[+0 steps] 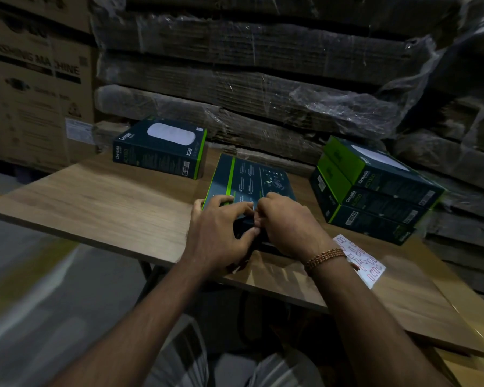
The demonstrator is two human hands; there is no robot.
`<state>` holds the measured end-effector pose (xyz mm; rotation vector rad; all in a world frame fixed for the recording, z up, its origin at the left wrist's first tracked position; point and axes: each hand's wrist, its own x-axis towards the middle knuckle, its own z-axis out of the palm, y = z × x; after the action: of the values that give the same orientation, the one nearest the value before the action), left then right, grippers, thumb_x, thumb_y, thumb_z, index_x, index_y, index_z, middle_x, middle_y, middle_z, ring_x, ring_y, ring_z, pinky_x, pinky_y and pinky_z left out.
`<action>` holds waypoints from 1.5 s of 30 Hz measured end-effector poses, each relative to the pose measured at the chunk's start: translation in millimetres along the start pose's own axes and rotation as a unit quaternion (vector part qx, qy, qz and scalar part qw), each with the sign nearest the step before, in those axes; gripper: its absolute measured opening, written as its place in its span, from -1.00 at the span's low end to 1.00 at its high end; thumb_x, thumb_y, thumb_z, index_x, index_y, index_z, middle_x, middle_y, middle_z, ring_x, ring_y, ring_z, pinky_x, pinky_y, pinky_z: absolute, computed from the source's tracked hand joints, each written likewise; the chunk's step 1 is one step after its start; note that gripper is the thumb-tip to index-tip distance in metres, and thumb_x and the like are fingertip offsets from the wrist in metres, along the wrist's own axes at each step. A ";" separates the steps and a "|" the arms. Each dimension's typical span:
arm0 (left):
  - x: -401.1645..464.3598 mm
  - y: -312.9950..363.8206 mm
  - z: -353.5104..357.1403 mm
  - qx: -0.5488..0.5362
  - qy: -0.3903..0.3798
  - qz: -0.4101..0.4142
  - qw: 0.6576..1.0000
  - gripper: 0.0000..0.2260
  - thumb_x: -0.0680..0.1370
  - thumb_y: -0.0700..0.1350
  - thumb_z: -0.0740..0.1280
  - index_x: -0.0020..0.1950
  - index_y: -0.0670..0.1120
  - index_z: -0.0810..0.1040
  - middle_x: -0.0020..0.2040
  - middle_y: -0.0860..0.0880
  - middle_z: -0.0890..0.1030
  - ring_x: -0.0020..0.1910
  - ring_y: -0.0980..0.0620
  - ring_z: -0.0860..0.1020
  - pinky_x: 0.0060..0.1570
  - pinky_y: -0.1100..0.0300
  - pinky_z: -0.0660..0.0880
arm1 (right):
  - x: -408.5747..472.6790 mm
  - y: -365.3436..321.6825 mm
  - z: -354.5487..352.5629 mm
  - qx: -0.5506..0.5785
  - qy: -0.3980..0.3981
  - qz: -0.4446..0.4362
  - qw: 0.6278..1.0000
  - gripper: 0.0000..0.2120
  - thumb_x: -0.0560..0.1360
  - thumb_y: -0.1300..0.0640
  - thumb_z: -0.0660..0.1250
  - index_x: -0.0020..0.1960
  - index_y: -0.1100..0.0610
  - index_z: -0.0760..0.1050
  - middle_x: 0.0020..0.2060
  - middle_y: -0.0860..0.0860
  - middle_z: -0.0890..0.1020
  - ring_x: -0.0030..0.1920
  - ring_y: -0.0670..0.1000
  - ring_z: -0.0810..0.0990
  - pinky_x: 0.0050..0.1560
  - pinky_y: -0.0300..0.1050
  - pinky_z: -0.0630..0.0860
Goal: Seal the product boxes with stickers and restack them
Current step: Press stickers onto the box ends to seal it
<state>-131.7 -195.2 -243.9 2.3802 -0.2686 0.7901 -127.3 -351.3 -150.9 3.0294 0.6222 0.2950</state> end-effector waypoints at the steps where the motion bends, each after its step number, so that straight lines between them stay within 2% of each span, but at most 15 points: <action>1: 0.2 0.0 0.3 0.003 0.000 0.000 1.000 -0.56 0.50 0.33 0.36 0.34 0.26 0.58 0.35 0.04 0.55 0.48 0.08 0.38 0.50 -0.19 0.17 | 0.3 -0.2 -0.2 0.002 -0.003 0.001 1.000 -0.85 0.67 0.00 0.34 0.21 -0.02 0.50 0.04 -0.08 0.44 0.05 -0.05 0.46 0.13 0.04 0.57; 11: 1.5 -2.2 2.8 0.014 -0.005 -0.012 1.000 -0.52 0.52 0.32 0.43 0.42 0.25 0.56 0.40 0.01 0.53 0.50 0.06 0.39 0.54 -0.26 0.20 | -0.5 1.8 2.8 0.011 0.006 0.001 1.000 -0.91 0.68 -0.01 0.31 0.14 -0.04 0.49 0.04 -0.09 0.45 0.06 -0.04 0.46 0.09 0.02 0.53; 15: 2.1 -1.4 2.5 0.008 -0.003 -0.020 1.000 -0.55 0.51 0.31 0.45 0.38 0.27 0.58 0.39 0.03 0.54 0.49 0.08 0.40 0.53 -0.22 0.21 | 5.6 3.9 -4.1 0.035 -0.019 0.014 0.999 -0.92 0.67 -0.02 0.34 0.02 -0.05 0.51 -0.02 -0.10 0.49 0.01 -0.04 0.50 -0.01 -0.03 0.48; 19: 2.1 -0.2 1.2 0.001 0.005 -0.023 1.000 -0.59 0.50 0.30 0.47 0.34 0.28 0.61 0.36 0.02 0.56 0.47 0.08 0.42 0.54 -0.22 0.22 | 12.7 8.8 -12.7 0.106 -0.076 0.045 0.990 -0.94 0.64 0.02 0.40 0.03 0.00 0.59 -0.04 -0.06 0.61 0.00 -0.02 0.57 0.10 0.02 0.59; 24: 1.7 0.0 0.1 -0.005 0.004 -0.021 1.000 -0.59 0.52 0.31 0.45 0.34 0.29 0.60 0.36 0.03 0.56 0.48 0.07 0.41 0.52 -0.16 0.20 | 32.2 23.4 -15.6 0.219 -0.168 0.093 0.957 -0.79 0.56 0.04 0.52 0.12 0.14 0.65 0.02 0.04 0.70 0.08 0.05 0.66 0.19 0.09 0.63; 27: 0.7 -1.2 1.2 -0.007 0.009 -0.020 1.000 -0.59 0.50 0.36 0.39 0.31 0.30 0.60 0.32 0.08 0.56 0.46 0.09 0.42 0.37 0.02 0.19 | 42.7 39.0 -15.1 0.273 -0.208 0.161 0.925 -0.61 0.37 -0.06 0.68 0.08 0.06 0.64 0.09 0.05 0.72 0.14 0.10 0.68 0.28 0.21 0.64; 29: 0.2 -0.7 1.1 -0.008 0.014 -0.017 1.000 -0.60 0.50 0.35 0.40 0.31 0.29 0.61 0.31 0.09 0.57 0.45 0.10 0.42 0.37 0.03 0.20 | 47.6 42.8 -17.4 0.269 -0.243 0.194 0.912 -0.48 0.29 -0.11 0.72 0.12 0.12 0.66 0.13 0.09 0.74 0.16 0.16 0.70 0.28 0.23 0.65; 32: 0.1 0.5 0.0 -0.007 0.016 -0.016 1.000 -0.61 0.51 0.33 0.42 0.31 0.28 0.60 0.32 0.08 0.57 0.45 0.10 0.42 0.42 -0.04 0.22 | 55.3 40.1 -20.3 0.270 -0.293 0.227 0.889 -0.47 0.39 -0.06 0.67 0.23 0.19 0.64 0.18 0.17 0.71 0.21 0.23 0.67 0.35 0.25 0.58; 34: -0.1 0.2 -0.1 -0.012 0.010 -0.019 1.000 -0.60 0.51 0.34 0.42 0.31 0.28 0.60 0.33 0.07 0.56 0.45 0.08 0.42 0.43 -0.07 0.22 | 57.3 39.4 -19.2 0.280 -0.282 0.230 0.888 -0.56 0.47 -0.01 0.60 0.24 0.18 0.64 0.19 0.17 0.70 0.22 0.22 0.66 0.36 0.25 0.57; 37: -1.2 0.5 -0.1 -0.015 0.006 -0.019 1.000 -0.60 0.50 0.36 0.39 0.29 0.28 0.60 0.32 0.07 0.55 0.44 0.09 0.42 0.42 -0.06 0.23 | 49.7 43.1 -11.6 0.311 -0.195 0.203 0.908 -0.77 0.51 0.06 0.58 0.10 0.12 0.67 0.10 0.10 0.71 0.13 0.12 0.66 0.18 0.08 0.63; 39: -1.4 1.4 -0.8 -0.018 0.008 -0.022 1.000 -0.62 0.50 0.35 0.40 0.28 0.28 0.59 0.31 0.08 0.55 0.42 0.08 0.42 0.42 -0.07 0.25 | 39.5 45.1 -5.2 0.355 -0.145 0.181 0.906 -0.84 0.53 0.10 0.57 0.05 0.09 0.65 0.05 0.06 0.70 0.11 0.10 0.66 0.16 0.04 0.63; 43: -0.4 2.8 -2.5 -0.012 0.006 -0.018 1.000 -0.60 0.51 0.29 0.43 0.32 0.27 0.53 0.25 0.11 0.57 0.36 0.11 0.44 0.49 -0.21 0.29 | 25.6 46.3 7.6 0.402 -0.109 0.144 0.898 -0.71 0.50 -0.03 0.60 0.10 0.08 0.62 -0.03 0.02 0.68 -0.04 0.01 0.64 0.01 -0.04 0.62; 45: -0.6 4.0 -4.7 -0.015 0.004 -0.021 1.000 -0.56 0.51 0.24 0.46 0.37 0.27 0.49 0.25 0.13 0.57 0.32 0.11 0.44 0.48 -0.25 0.31 | 26.7 47.3 15.7 0.402 -0.093 0.139 0.900 -0.64 0.43 -0.05 0.65 0.10 0.07 0.61 -0.11 -0.01 0.64 -0.12 -0.02 0.61 -0.02 -0.01 0.63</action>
<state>-135.8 -195.6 -239.2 2.3460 -0.2262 0.7701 -82.0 -384.3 -158.2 3.8700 0.3405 -0.3496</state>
